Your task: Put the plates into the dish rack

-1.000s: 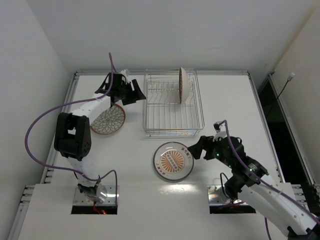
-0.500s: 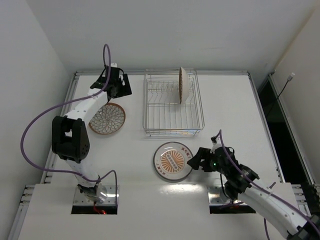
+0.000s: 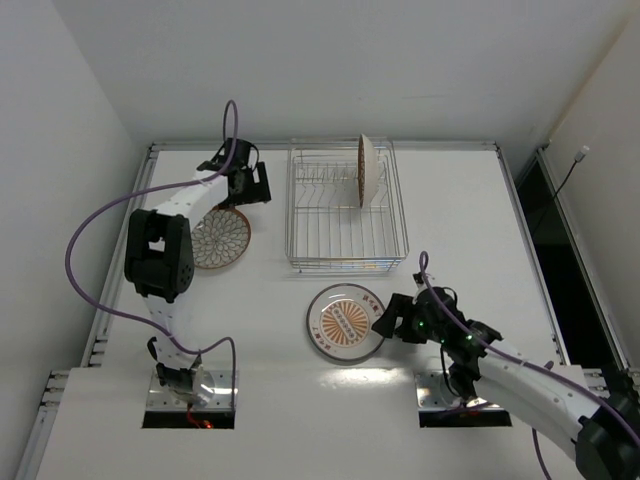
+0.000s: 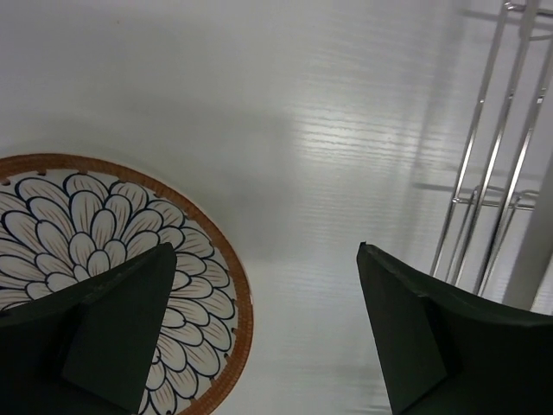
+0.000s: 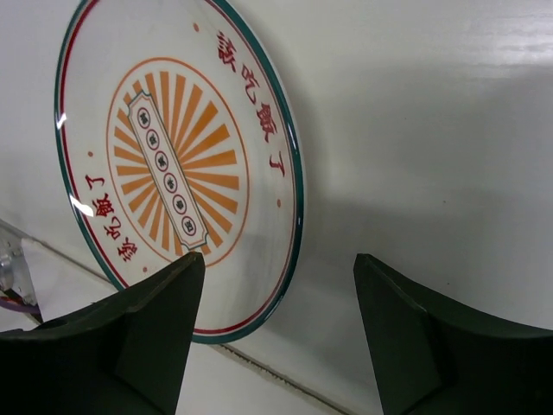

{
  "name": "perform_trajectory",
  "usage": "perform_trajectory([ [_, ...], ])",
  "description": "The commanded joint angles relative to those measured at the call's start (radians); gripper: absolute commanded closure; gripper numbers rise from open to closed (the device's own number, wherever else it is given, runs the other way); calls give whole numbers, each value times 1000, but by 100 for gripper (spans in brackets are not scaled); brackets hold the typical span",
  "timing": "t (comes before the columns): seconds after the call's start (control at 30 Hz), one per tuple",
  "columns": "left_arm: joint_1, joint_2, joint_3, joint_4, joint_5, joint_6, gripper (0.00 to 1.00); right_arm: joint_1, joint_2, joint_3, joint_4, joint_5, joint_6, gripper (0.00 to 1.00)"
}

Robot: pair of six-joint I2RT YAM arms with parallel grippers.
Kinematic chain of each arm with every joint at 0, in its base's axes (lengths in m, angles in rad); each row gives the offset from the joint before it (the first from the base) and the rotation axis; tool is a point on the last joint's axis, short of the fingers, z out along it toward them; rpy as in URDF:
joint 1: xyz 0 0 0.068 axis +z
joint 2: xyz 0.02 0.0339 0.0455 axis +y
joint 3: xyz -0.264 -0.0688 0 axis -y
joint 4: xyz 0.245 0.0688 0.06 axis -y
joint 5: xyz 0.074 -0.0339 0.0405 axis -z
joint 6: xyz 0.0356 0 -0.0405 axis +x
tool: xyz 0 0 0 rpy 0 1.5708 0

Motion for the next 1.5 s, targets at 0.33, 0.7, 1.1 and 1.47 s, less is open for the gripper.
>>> perform_trajectory([
  [0.33,9,-69,-39,102,260,-75,16,-6,120,18,198,-64,17,49],
  [0.7,9,-49,-68,156,397,-95,16,-15,239,9,329,-74,93,75],
  [1.1,9,-49,-77,165,435,-113,16,-4,-52,99,-68,47,80,100],
  [1.47,9,-58,-77,165,455,-123,16,14,-268,493,-507,230,-66,100],
])
